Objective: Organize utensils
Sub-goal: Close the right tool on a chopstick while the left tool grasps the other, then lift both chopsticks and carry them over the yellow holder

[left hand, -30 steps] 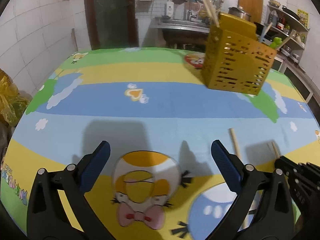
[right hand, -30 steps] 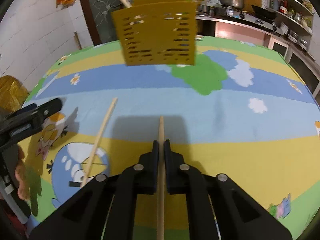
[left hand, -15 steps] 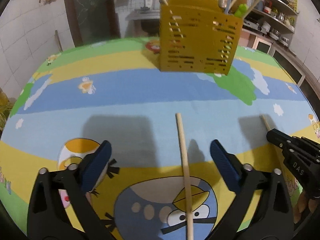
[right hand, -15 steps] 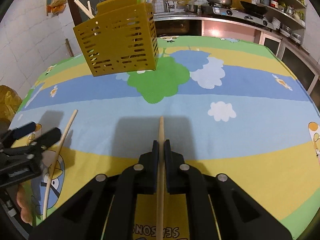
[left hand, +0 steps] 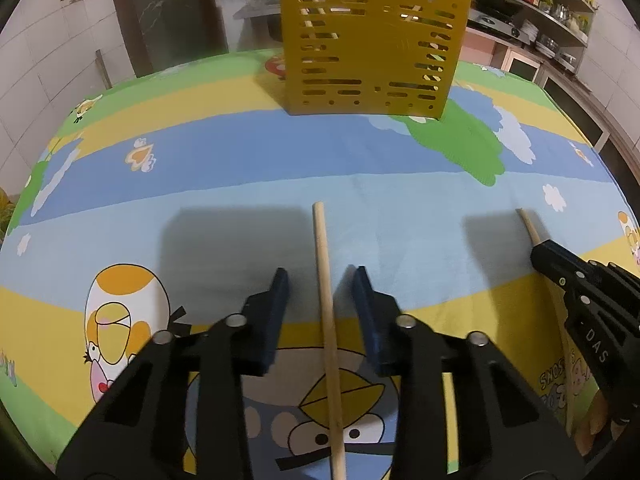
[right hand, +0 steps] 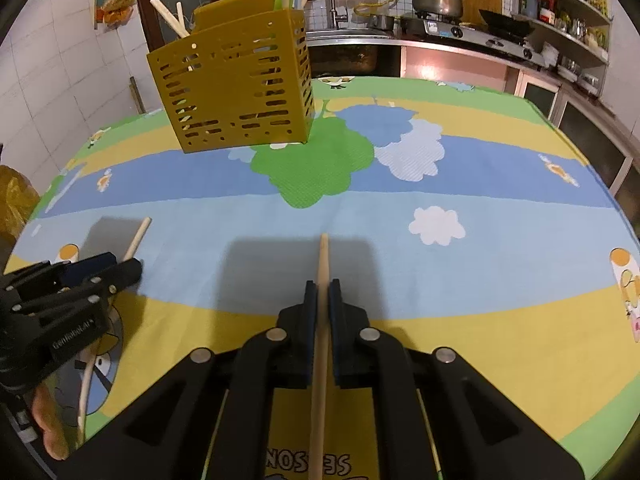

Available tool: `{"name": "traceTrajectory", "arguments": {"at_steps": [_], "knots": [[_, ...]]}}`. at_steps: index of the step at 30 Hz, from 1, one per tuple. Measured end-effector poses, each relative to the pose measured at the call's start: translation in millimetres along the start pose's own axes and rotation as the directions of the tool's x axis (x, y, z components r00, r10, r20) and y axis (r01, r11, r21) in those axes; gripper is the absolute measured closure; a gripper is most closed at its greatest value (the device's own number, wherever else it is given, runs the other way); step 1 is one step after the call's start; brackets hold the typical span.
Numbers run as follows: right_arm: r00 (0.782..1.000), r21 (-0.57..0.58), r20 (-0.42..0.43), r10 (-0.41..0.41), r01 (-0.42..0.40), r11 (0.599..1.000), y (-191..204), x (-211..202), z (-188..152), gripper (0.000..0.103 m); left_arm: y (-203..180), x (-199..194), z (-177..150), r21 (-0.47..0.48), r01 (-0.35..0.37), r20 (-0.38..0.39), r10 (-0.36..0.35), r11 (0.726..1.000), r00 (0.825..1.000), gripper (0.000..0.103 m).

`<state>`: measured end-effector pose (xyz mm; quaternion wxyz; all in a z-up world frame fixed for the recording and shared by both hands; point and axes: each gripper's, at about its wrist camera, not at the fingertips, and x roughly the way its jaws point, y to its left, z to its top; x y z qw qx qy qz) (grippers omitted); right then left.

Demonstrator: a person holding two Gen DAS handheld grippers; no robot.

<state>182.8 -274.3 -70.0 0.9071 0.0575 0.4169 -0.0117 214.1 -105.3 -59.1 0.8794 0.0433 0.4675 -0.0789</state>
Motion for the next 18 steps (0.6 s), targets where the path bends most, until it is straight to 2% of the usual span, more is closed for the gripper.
{"name": "traceTrajectory", "arguments": {"at_steps": [4,15,18], "knots": [[1.000,-0.003,0.001,-0.018,0.018,1.000,-0.6,-0.6,0.2,0.096,5.2,-0.2,0.2,-0.010,0.009,0.000,-0.009,1.000,1.000,0.083],[0.998,-0.030,-0.006,-0.058,0.057,0.998,4.8,-0.3,-1.2,0.096,3.2,-1.8,-7.3,0.035,-0.002,0.052,0.000,0.999,0.999,0.083],[0.998,-0.028,-0.007,-0.064,0.064,0.998,5.5,0.0,-0.7,0.095,5.8,-2.1,-6.0,0.024,0.012,0.048,-0.013,1.000,0.999,0.089]]}}
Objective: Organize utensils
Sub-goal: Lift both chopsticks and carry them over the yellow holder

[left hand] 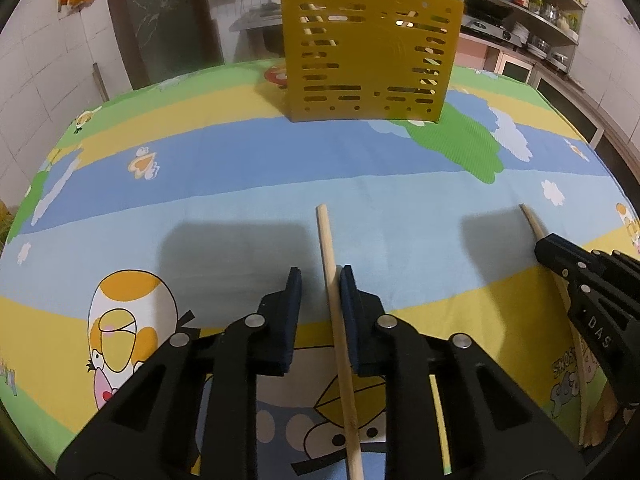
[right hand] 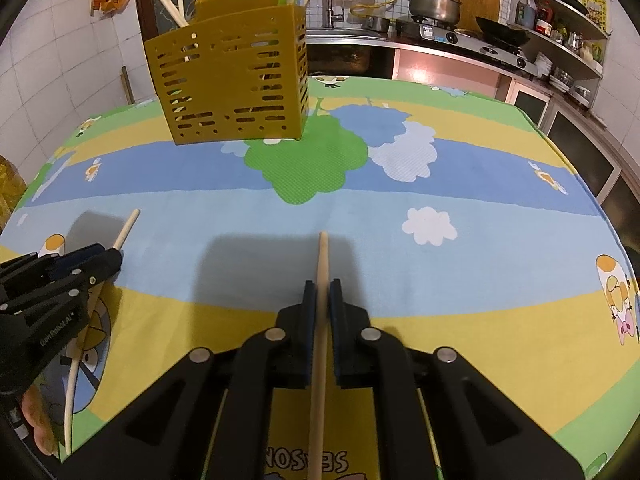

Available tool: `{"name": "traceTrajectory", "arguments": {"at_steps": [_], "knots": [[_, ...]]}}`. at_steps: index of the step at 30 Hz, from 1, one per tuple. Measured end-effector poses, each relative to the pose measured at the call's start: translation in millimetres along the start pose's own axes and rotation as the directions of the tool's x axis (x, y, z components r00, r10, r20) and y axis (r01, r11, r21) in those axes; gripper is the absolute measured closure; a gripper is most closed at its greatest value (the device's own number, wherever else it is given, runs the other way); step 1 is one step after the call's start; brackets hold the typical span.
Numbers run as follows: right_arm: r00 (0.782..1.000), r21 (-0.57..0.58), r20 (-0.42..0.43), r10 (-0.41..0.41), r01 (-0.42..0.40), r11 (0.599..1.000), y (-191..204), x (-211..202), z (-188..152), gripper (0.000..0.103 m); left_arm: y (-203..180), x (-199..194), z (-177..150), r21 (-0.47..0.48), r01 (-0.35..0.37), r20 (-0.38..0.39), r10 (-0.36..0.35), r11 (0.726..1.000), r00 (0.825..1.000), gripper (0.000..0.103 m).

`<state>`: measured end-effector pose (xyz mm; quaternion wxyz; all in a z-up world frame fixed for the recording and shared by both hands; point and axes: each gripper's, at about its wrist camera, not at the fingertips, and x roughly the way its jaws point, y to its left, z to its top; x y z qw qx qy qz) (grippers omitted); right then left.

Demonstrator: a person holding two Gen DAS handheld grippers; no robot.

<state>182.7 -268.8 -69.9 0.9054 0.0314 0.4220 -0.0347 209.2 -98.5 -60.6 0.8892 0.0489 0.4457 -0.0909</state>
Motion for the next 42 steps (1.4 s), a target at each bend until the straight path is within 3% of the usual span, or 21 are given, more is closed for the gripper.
{"name": "traceTrajectory", "arguments": {"at_steps": [3,7,9,11,14,16,21,25,30,36,42], "knots": [[1.000,0.007,-0.006,-0.007,0.007,1.000,0,0,0,0.093,4,0,2,-0.020,0.015,-0.011,-0.015,1.000,1.000,0.097],[1.000,0.043,-0.021,-0.011,0.012,0.999,-4,2,2,0.066,6,1,5,-0.032,0.031,-0.021,-0.032,0.999,0.999,0.098],[1.000,0.057,-0.024,-0.001,0.002,0.998,-6,3,3,0.066,7,3,7,-0.039,0.041,-0.025,-0.042,0.998,0.999,0.099],[1.000,0.043,-0.027,-0.005,0.007,0.999,-4,4,3,0.068,9,4,9,-0.047,0.049,-0.027,-0.050,0.998,0.998,0.099],[1.000,0.051,-0.026,0.011,-0.010,0.999,-4,4,5,0.090,11,4,10,-0.055,0.055,-0.024,-0.056,0.997,0.998,0.099],[0.999,0.067,-0.029,0.030,-0.028,0.997,-6,4,7,0.097,11,2,9,-0.059,0.055,-0.020,-0.056,0.997,0.998,0.099],[0.997,0.103,0.000,0.072,-0.072,0.992,-8,-3,10,0.097,17,-11,12,-0.072,0.052,0.023,-0.050,0.996,0.998,0.099],[0.990,0.121,0.096,0.105,-0.116,0.986,-10,-27,17,0.097,24,-29,19,-0.094,0.063,0.077,-0.056,0.994,0.995,0.099],[0.952,0.114,0.269,0.148,-0.185,0.976,-8,-66,25,0.097,31,-64,25,-0.101,0.064,0.198,-0.043,0.993,0.979,0.099],[0.894,0.073,0.426,0.140,-0.188,0.979,3,-100,29,0.097,38,-104,25,-0.119,0.080,0.344,-0.035,0.990,0.938,0.099],[0.843,0.040,0.520,0.138,-0.186,0.982,10,-114,23,0.097,38,-113,17,-0.108,0.067,0.390,-0.019,0.992,0.920,0.099]]}}
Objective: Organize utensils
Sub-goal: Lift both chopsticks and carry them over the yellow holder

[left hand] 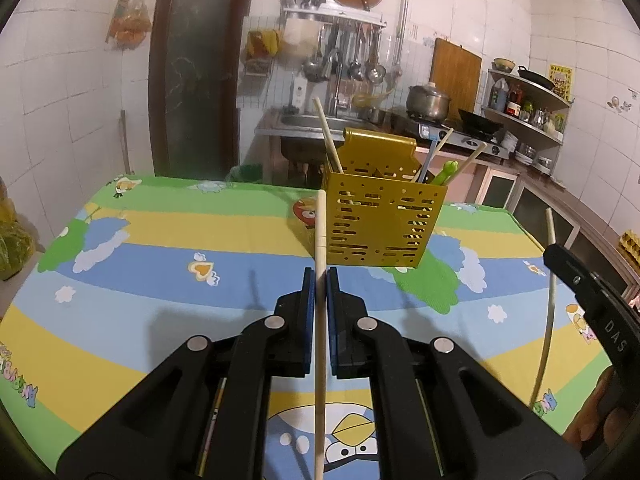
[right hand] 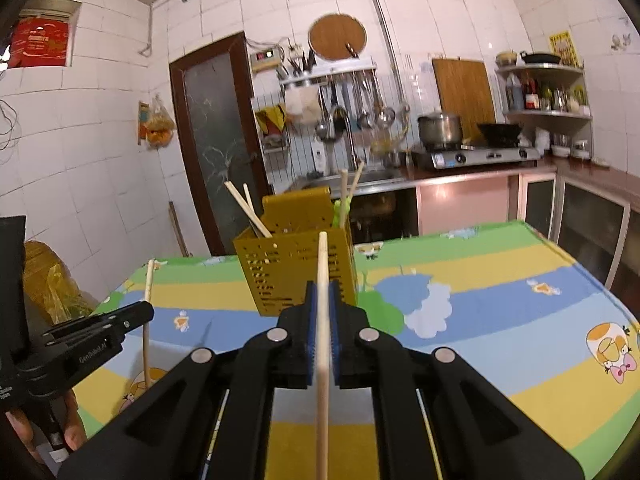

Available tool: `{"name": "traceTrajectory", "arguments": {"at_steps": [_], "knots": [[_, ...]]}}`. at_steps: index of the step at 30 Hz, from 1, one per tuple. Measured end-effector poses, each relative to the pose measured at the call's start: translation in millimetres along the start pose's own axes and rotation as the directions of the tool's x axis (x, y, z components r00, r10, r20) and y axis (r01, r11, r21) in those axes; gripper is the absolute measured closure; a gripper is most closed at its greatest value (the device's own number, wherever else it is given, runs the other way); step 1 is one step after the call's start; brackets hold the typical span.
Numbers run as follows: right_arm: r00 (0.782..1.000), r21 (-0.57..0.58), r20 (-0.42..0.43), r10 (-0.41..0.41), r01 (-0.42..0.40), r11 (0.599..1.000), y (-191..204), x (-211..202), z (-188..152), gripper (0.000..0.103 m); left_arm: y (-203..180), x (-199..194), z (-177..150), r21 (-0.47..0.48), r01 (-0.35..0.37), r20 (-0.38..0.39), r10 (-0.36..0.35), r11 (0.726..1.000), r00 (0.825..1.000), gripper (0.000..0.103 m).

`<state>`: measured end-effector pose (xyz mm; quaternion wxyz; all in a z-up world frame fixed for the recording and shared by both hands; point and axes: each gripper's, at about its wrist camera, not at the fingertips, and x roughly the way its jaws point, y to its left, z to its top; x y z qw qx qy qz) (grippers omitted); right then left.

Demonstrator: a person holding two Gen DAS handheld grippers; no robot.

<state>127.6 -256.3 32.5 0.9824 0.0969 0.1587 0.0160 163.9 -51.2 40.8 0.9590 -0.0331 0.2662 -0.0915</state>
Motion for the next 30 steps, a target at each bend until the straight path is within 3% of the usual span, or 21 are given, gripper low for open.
{"name": "traceTrajectory", "arguments": {"at_steps": [9,14,18,23,26,30], "knots": [[0.999,-0.002,0.054,0.004,-0.004,1.000,-2,-8,-3,0.097,-1,-13,0,0.016,0.005,0.072,-0.006,1.000,0.997,0.099],[0.992,-0.014,0.127,0.023,-0.022,1.000,1,-12,26,0.097,-4,-23,28,0.032,0.017,0.153,-0.022,0.999,0.988,0.099],[0.975,-0.027,0.216,0.043,-0.038,0.999,8,-7,71,0.097,-11,-29,76,0.054,0.024,0.264,-0.037,0.998,0.964,0.099],[0.942,-0.063,0.334,0.035,-0.015,0.998,27,19,125,0.097,-18,-29,140,0.040,0.067,0.404,-0.078,0.997,0.911,0.099],[0.923,-0.062,0.381,0.057,-0.035,0.997,32,46,151,0.097,-21,-12,176,0.024,0.106,0.456,-0.105,0.994,0.884,0.099],[0.903,-0.077,0.426,0.045,-0.014,0.997,38,79,170,0.097,-25,24,202,0.015,0.113,0.489,-0.106,0.993,0.866,0.099]]}}
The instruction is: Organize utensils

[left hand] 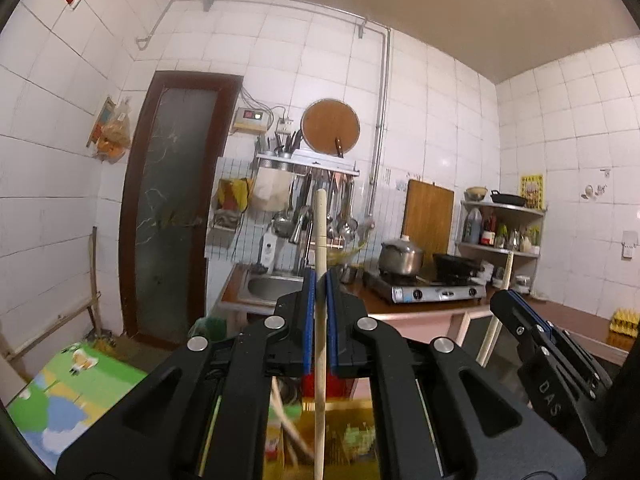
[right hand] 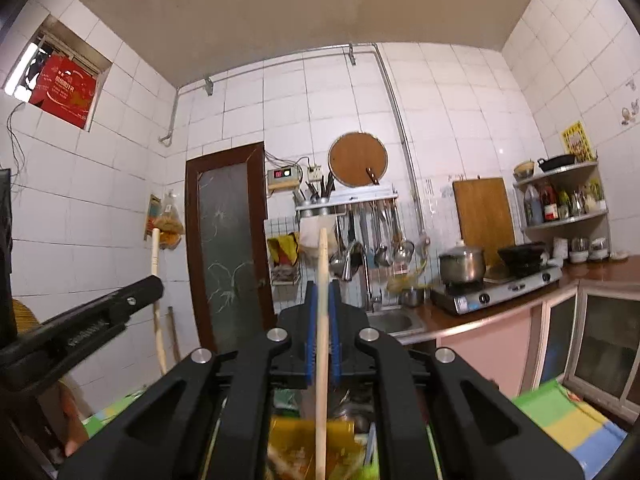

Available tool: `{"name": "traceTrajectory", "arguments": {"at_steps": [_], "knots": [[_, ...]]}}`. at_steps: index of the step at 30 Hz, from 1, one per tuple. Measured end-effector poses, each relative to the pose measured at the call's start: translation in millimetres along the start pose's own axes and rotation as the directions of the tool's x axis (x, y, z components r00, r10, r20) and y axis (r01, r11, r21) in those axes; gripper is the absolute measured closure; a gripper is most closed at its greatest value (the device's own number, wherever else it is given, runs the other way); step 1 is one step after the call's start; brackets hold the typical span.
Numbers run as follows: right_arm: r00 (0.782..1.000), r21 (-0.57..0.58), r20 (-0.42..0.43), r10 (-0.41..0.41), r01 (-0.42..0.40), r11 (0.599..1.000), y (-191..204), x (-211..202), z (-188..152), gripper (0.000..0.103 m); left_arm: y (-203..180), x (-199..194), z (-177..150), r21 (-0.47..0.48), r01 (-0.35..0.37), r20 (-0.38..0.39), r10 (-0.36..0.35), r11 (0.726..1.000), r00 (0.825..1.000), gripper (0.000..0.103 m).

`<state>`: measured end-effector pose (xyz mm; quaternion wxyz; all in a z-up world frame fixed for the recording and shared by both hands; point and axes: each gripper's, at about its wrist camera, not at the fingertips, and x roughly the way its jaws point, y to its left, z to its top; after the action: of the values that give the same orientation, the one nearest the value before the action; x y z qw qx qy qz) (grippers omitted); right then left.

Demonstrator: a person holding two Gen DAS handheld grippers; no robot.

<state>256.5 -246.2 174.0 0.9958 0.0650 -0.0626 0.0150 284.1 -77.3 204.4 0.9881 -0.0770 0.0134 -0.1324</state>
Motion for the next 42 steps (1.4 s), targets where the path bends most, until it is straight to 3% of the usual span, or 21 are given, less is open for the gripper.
{"name": "traceTrajectory", "arguments": {"at_steps": [5,10,17,21,23,24,25,26,27,33,37,42], "knots": [[1.000,-0.005,-0.014,-0.018,0.018,1.000,-3,43,-18,0.097,3,60,-23,0.001,0.005,-0.009,-0.005,1.000,1.000,0.099],[0.997,-0.008,-0.074,-0.019,0.019,1.000,-9,68,-47,0.097,12,96,-62,-0.017,-0.005,-0.073,0.003,1.000,0.997,0.099],[0.987,-0.035,-0.155,-0.029,0.024,0.999,-9,67,-84,0.097,29,109,-100,-0.042,-0.023,-0.165,0.016,0.999,0.986,0.099],[0.978,-0.047,-0.204,-0.036,0.027,0.999,-10,58,-87,0.096,32,101,-102,-0.015,-0.039,-0.189,0.035,0.999,0.981,0.099],[0.969,-0.063,-0.240,-0.066,0.052,0.997,-12,54,-85,0.096,35,87,-95,-0.011,-0.052,-0.195,0.049,0.999,0.980,0.097],[0.965,-0.070,-0.250,-0.080,0.064,0.995,-13,50,-82,0.096,36,81,-90,-0.010,-0.053,-0.202,0.050,0.999,0.978,0.085],[0.962,-0.078,-0.258,-0.094,0.076,0.994,-14,47,-78,0.085,38,71,-83,-0.005,-0.064,-0.209,0.061,0.998,0.976,0.065],[0.957,-0.084,-0.268,-0.107,0.088,0.993,-16,41,-73,0.070,37,63,-77,-0.003,-0.079,-0.204,0.077,0.997,0.976,0.055],[0.957,-0.076,-0.267,-0.113,0.096,0.993,-19,32,-67,0.039,38,50,-72,0.002,-0.100,-0.190,0.099,0.995,0.977,0.039],[0.954,-0.098,-0.266,-0.139,0.116,0.988,-24,-30,-38,0.035,38,-42,-50,0.056,-0.153,-0.127,0.159,0.987,0.979,0.004],[0.942,-0.085,-0.306,-0.134,0.114,0.990,-23,-80,-36,0.021,35,-112,-55,0.086,-0.147,-0.115,0.156,0.985,0.981,0.005],[0.931,-0.102,-0.336,-0.143,0.115,0.988,-10,-147,-52,0.012,34,-182,-84,0.065,-0.117,-0.133,0.125,0.991,0.983,0.005]]}}
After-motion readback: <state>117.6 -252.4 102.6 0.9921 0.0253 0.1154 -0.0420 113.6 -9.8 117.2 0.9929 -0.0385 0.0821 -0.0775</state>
